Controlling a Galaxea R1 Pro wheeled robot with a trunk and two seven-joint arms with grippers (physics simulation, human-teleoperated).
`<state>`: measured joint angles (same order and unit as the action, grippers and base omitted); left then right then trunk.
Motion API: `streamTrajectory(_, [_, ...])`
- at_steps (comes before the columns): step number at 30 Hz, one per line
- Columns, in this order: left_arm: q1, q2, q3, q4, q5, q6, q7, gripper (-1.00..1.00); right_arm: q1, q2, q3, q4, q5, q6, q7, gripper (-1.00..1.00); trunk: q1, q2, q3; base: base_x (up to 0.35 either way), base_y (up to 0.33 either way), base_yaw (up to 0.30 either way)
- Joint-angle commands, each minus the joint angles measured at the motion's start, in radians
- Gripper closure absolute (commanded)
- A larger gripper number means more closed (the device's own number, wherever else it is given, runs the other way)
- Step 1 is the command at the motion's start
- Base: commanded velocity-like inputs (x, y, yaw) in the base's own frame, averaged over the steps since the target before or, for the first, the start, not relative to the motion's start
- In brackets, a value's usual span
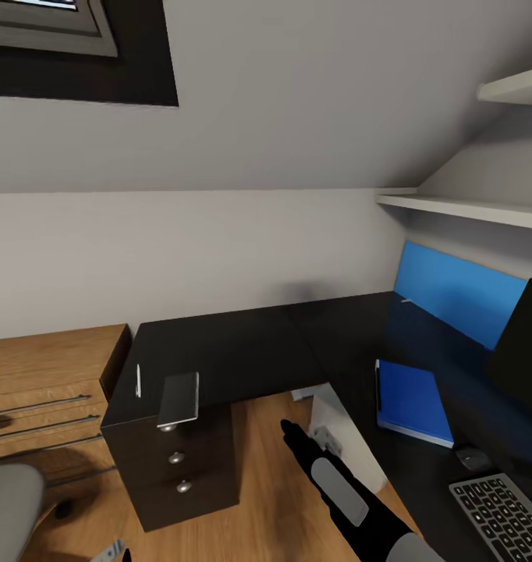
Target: In the bedroom, organize the workspace by keeping the computer under the desk, ensuring the monitor is on the desk, placing the keyboard on the desk next to the monitor, placing the mouse on the desk next to the keyboard, moving the folder from the swivel chair onto the desk next to the mouse, stacking the notebook on top of the folder with the pen on top of the notebook, and positioning the swivel chair next to the desk.
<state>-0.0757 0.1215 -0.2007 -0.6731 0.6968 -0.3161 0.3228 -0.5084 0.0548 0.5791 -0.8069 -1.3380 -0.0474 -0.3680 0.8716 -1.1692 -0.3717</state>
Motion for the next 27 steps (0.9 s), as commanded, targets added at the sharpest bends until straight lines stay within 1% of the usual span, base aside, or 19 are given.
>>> streamTrajectory(1, [-0.001,0.000,-0.010,0.002,0.005,-0.006,0.007,-1.00,-0.001,-0.001,0.009,0.000,0.010,-0.005,-0.005,-1.00,0.000,-0.001,-0.001,0.000,0.000,0.240])
streamTrajectory(4, [-0.001,0.000,-0.011,0.002,0.005,-0.006,0.007,-1.00,-0.001,0.001,0.014,0.001,0.035,-0.005,-0.005,-1.00,0.000,-0.001,-0.001,0.000,0.000,0.253])
streamTrajectory(5, [-0.001,-0.001,-0.011,0.002,0.005,-0.006,0.006,-1.00,-0.001,0.002,0.019,0.002,0.054,-0.005,-0.004,-1.00,0.000,-0.001,-0.001,0.000,0.000,0.266])
streamTrajectory(6, [-0.001,-0.001,-0.011,0.002,0.005,-0.006,0.006,-1.00,-0.001,0.002,0.022,0.003,0.063,-0.004,-0.004,-1.00,0.000,-0.001,-0.001,0.000,0.000,0.269])
streamTrajectory(10, [-0.001,-0.003,-0.011,0.003,0.005,-0.006,0.006,-1.00,-0.001,0.004,0.036,0.004,0.089,-0.004,-0.004,-1.00,0.000,-0.001,-0.001,0.000,0.000,0.274])
streamTrajectory(13, [-0.001,-0.004,-0.011,0.004,0.006,-0.006,0.005,-1.00,-0.001,0.006,0.051,0.004,0.096,-0.003,-0.003,-1.00,0.000,-0.001,-0.001,0.000,0.000,0.277])
streamTrajectory(14, [-0.001,-0.004,-0.011,0.005,0.006,-0.006,0.005,-1.00,-0.001,0.007,0.066,0.004,0.099,-0.003,-0.002,-1.00,0.000,-0.001,-0.001,0.000,0.000,0.279])
streamTrajectory(18, [-0.001,-0.005,-0.011,0.006,0.006,-0.006,0.004,-1.00,-0.001,0.008,0.100,0.003,0.102,-0.003,0.009,-1.00,0.000,-0.001,-0.002,0.000,0.000,0.279])
streamTrajectory(19, [-0.001,-0.005,-0.011,0.007,0.006,-0.006,0.004,-1.00,-0.001,0.008,0.113,0.002,0.103,-0.003,0.027,-1.00,0.000,-0.001,-0.002,0.000,0.000,0.279])
streamTrajectory(21, [-0.001,-0.005,-0.011,0.007,0.006,-0.006,0.004,-1.00,-0.001,0.007,0.120,0.002,0.104,-0.003,0.051,-1.00,0.000,-0.001,-0.003,0.000,0.000,0.279])
streamTrajectory(27, [-0.001,-0.005,-0.011,0.007,0.007,-0.006,0.004,-1.00,-0.001,0.003,0.131,0.003,0.105,-0.003,0.142,-1.00,0.000,-0.001,-0.005,0.000,0.000,0.280])
